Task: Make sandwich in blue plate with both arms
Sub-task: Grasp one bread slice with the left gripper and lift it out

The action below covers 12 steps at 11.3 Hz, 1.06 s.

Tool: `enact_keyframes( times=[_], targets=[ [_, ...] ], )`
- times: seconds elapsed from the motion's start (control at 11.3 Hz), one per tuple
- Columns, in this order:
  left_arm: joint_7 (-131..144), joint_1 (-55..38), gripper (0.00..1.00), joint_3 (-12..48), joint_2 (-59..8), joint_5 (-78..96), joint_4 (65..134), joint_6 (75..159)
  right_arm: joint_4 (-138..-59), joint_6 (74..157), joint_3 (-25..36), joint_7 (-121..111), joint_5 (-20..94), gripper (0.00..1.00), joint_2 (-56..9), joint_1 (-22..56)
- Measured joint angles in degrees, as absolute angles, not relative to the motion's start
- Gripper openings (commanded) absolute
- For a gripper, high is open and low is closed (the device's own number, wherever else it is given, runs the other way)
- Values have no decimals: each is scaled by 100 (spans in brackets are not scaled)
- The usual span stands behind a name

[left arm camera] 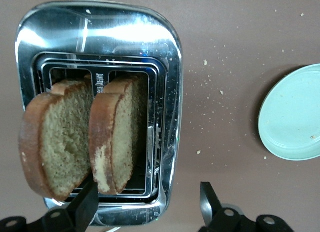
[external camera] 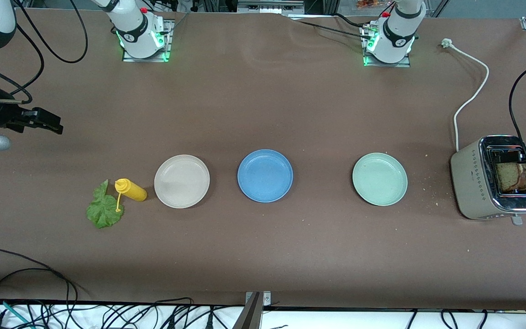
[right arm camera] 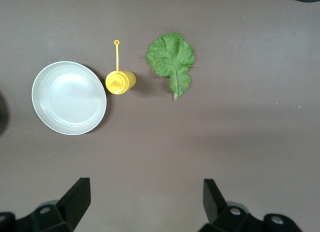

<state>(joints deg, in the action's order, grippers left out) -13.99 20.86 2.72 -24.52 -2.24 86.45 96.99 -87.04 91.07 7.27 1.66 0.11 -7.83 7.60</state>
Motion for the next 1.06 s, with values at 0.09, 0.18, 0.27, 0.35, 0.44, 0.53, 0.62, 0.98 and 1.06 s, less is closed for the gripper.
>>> enact_keyframes(
  times=[0.09,0.18,0.27,0.35,0.44,0.53,0.62,0.98,1.06],
  targets=[
    [-1400,2087,90,272,-2500,-360,8645,9794,-8704,9107,727,166,11,100,-783,760],
    [-1400,2088,88,273,-2555,-569,8645,9882,-8704,9103,727,166,11,100,-784,760],
    [-1400,2088,80,274,-2596,-685,8644,9913,-8704,9101,727,166,11,100,-784,760],
    [-1402,2088,52,277,-2626,-704,8643,9947,-8704,9100,728,166,11,100,-785,759],
    [-1403,2087,23,281,-2668,-707,8642,10007,-8704,9100,729,165,11,100,-785,758],
    [-1421,2085,2,289,-2721,-708,8642,10047,-8704,9100,729,165,11,100,-786,758],
    [-1445,2082,0,298,-2766,-708,8641,10074,-8704,9099,728,164,11,100,-786,758],
    [-1600,2084,0,301,-2805,-708,8535,10101,-8704,9099,715,158,11,100,-786,765],
    [-1631,2086,0,301,-2801,-708,8487,10100,-8704,9098,708,158,11,100,-786,765]
  ],
)
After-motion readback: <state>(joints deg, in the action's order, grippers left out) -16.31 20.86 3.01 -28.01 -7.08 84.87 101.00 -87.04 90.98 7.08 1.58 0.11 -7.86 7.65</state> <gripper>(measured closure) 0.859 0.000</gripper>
